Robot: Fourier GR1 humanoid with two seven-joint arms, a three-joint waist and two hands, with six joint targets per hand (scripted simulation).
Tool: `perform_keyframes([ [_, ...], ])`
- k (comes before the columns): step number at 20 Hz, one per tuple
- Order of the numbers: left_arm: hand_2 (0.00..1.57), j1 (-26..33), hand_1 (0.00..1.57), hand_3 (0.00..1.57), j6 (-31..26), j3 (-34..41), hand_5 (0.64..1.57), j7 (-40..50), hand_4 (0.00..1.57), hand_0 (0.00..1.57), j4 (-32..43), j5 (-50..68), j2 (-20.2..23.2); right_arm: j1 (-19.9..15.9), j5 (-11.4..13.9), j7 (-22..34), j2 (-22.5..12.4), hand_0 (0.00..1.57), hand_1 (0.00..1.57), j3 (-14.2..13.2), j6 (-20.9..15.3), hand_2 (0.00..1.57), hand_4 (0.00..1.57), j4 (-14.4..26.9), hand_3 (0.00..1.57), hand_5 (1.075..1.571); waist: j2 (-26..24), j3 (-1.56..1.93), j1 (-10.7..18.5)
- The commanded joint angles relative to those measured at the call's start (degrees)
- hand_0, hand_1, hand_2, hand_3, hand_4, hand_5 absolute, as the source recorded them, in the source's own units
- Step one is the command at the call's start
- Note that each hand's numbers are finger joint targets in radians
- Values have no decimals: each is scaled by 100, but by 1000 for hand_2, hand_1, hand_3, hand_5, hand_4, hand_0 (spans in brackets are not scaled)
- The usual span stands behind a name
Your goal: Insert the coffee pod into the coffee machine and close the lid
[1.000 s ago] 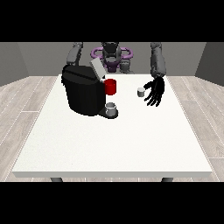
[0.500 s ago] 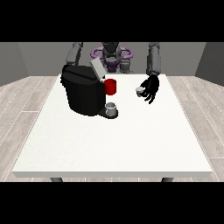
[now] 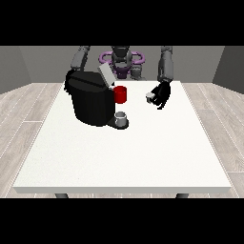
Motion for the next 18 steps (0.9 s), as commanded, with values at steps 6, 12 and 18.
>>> perform_keyframes([
  [6,1421,-76,1443,1310,-269,76,1571,-215,612,1443,9,114,-369,55,-27,-182,5,0,0,-123,-128,0,283,506,0,1571,-394,-33,315],
  [12,1377,-478,1404,1284,-653,141,1571,103,602,1404,-224,179,-428,-83,-51,-90,-268,0,0,-153,113,0,219,646,0,1571,-537,-33,288],
  [18,1249,-966,1193,1297,-1345,366,1571,861,573,1193,-577,604,-646,75,-105,-94,-101,0,0,-191,-25,0,335,806,0,1571,-1018,-31,399],
])
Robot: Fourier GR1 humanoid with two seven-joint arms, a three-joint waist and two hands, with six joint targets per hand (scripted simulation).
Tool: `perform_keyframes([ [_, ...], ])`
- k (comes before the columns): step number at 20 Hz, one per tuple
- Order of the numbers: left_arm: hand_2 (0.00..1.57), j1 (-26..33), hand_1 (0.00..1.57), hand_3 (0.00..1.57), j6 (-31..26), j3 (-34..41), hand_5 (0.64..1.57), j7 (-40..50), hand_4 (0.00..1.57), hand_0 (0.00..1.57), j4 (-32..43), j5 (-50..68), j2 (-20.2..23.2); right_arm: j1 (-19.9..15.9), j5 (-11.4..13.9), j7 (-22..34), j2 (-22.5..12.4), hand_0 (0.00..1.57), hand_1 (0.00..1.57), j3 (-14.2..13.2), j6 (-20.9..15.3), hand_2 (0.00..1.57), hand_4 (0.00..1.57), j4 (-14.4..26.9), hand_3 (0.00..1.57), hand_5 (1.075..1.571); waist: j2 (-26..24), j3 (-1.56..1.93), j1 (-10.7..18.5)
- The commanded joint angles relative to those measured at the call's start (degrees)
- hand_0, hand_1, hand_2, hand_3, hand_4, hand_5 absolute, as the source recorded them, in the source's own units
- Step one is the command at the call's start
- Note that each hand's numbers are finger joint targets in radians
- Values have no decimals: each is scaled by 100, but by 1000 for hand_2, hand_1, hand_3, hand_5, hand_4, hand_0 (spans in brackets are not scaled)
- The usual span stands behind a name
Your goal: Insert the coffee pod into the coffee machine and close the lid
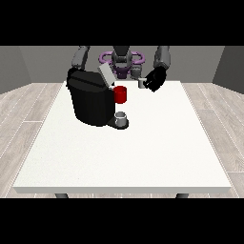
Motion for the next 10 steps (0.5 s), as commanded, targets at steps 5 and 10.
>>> perform_keyframes([
  [5,1417,-190,1385,1373,-505,144,1571,445,592,1385,-454,257,-79,262,-17,-68,-239,0,0,-12,249,0,311,67,0,1571,-239,-1,-27],
  [10,1473,-500,1501,1402,-642,222,1571,675,635,1501,-493,250,24,136,-204,230,-513,0,0,-135,491,0,197,-167,0,1571,-287,-1,-278],
])
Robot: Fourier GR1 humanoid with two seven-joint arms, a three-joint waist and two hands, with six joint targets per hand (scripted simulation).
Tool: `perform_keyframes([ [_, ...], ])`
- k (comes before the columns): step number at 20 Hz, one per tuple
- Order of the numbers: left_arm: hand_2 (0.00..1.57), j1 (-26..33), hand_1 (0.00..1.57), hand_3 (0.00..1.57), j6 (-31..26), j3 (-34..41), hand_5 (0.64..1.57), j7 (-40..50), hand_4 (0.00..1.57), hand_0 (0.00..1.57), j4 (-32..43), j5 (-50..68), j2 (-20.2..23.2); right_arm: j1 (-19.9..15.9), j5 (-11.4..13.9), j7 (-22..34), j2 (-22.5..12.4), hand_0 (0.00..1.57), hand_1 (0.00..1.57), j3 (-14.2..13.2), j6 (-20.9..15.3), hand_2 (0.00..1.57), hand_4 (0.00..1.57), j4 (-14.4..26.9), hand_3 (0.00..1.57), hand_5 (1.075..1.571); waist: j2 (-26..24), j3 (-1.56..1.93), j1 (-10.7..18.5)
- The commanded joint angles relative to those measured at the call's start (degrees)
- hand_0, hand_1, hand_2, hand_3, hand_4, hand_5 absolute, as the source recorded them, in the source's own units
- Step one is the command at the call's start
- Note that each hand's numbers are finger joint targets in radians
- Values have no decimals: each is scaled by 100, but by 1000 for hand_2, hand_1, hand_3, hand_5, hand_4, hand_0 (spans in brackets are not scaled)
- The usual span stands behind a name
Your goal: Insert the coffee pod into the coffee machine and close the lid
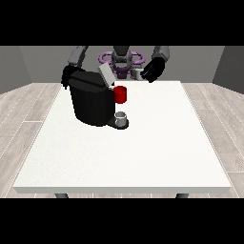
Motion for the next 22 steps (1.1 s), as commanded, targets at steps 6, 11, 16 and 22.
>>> perform_keyframes([
  [6,1430,-732,1402,1369,-365,292,1571,773,656,1402,-405,390,-207,28,-120,-484,-93,0,0,-228,99,0,240,435,0,1571,101,1,-2],
  [11,1474,-1142,1510,1125,-140,514,1571,816,626,1510,-175,377,11,-311,-121,-421,-136,0,0,-63,340,0,122,290,0,1571,523,-1,-257],
  [16,1451,-1797,1417,1363,297,844,1571,897,643,1417,139,361,245,-612,-60,-803,-207,0,0,227,891,0,0,86,0,1571,1312,0,-802],
  [22,1439,-2044,1391,1409,249,1047,1571,800,605,1391,302,522,538,-836,-212,-864,-297,0,0,9,970,0,301,360,0,1571,1495,1,-649],
])
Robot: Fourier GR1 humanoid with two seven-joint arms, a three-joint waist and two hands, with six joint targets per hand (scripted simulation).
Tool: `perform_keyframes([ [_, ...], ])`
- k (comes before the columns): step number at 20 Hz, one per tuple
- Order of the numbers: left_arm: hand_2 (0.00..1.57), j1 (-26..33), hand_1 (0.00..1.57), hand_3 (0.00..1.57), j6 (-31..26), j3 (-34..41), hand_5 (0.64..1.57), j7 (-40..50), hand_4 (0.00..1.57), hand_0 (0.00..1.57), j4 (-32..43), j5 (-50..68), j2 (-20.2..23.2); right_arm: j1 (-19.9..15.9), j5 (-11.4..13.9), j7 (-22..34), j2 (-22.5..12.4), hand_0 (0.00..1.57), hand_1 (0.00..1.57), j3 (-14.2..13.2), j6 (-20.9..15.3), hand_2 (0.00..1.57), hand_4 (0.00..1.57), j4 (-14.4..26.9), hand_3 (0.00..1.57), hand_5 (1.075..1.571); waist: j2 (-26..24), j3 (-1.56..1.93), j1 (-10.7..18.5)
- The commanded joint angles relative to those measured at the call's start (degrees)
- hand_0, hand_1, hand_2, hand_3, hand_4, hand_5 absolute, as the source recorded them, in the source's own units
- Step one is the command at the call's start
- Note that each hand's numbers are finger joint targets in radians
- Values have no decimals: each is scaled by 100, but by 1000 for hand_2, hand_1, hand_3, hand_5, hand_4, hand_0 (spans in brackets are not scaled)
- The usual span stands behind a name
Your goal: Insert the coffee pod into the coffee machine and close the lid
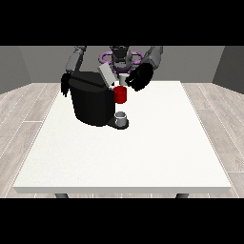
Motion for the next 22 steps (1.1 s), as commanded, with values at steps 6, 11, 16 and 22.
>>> perform_keyframes([
  [6,1483,-455,1452,1390,-32,200,1571,214,595,1452,203,206,135,-252,-115,-173,-339,0,0,-299,234,0,202,494,0,1571,244,3,13],
  [11,1480,-662,1462,1342,126,59,1571,171,619,1462,288,70,94,-725,-2,-62,-130,0,0,-198,-37,0,188,544,0,1571,462,3,42],
  [16,1514,-494,1487,1437,-157,208,1571,-433,703,1487,634,120,686,-549,54,164,-33,0,0,-92,-192,0,263,230,0,1571,585,-1,-132],
  [22,1480,-761,1485,1368,189,52,1571,48,634,1485,448,-23,352,-803,42,-156,-29,0,0,-215,-165,0,240,736,0,1571,561,4,-22],
])
